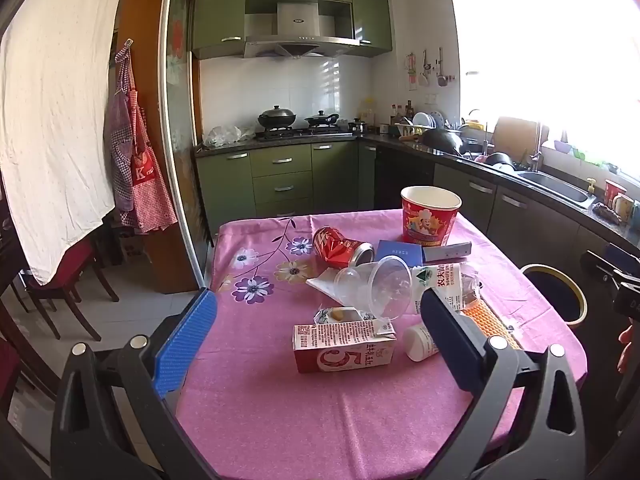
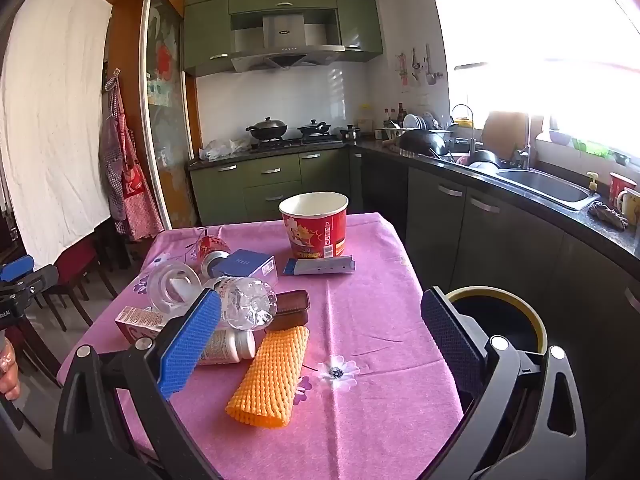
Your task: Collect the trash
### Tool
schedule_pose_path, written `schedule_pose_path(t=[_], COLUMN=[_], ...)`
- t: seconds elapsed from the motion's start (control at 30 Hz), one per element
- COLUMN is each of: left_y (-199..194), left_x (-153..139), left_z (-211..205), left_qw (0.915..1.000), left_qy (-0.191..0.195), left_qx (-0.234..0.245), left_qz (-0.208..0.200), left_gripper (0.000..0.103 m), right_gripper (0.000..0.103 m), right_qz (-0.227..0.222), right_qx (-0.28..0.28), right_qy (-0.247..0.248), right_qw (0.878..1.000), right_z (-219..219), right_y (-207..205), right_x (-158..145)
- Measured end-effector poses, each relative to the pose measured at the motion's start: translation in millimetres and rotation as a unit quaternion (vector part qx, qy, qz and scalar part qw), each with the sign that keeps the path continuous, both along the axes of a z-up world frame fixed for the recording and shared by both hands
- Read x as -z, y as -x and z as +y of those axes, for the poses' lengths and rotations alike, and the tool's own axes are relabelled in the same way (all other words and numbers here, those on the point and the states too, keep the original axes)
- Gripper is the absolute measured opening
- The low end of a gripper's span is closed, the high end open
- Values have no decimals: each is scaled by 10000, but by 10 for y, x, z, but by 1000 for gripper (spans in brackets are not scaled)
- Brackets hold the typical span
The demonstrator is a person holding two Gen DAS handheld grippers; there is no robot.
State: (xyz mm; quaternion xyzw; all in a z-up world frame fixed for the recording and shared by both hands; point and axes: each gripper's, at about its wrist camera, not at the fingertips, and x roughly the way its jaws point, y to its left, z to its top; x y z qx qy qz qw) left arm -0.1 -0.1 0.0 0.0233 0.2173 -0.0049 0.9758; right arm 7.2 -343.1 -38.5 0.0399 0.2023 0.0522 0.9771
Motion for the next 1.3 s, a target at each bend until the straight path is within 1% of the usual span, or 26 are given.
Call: schedule_pose_path(t=[0.17, 0.2, 0.43, 0.77, 1.3], left_y=[15, 6, 53, -27, 0], left_x=[-1, 1, -12, 16, -37], left_z=[14, -7, -29, -35, -43], left_qw=[10000, 10000, 10000, 10000, 9999], left_qy=[25, -41, -46, -30, -67], left_qx=[2, -1, 4, 34, 80], left_qz=[-1, 21, 3, 27, 43], left_gripper=[97, 97, 97, 97, 97], right_gripper=[99, 99, 99, 99, 99], right_qz=[-15, -11, -32, -29, -15], right_qx=[1, -1, 6, 8, 8], right_qy=[10, 13, -7, -14, -22], right_qw=[10000, 10000, 10000, 10000, 10000], right_z=[4, 7, -1, -8, -12], right_y=[-12, -18, -18, -16, -19], right_x=[4, 6, 14, 9, 4])
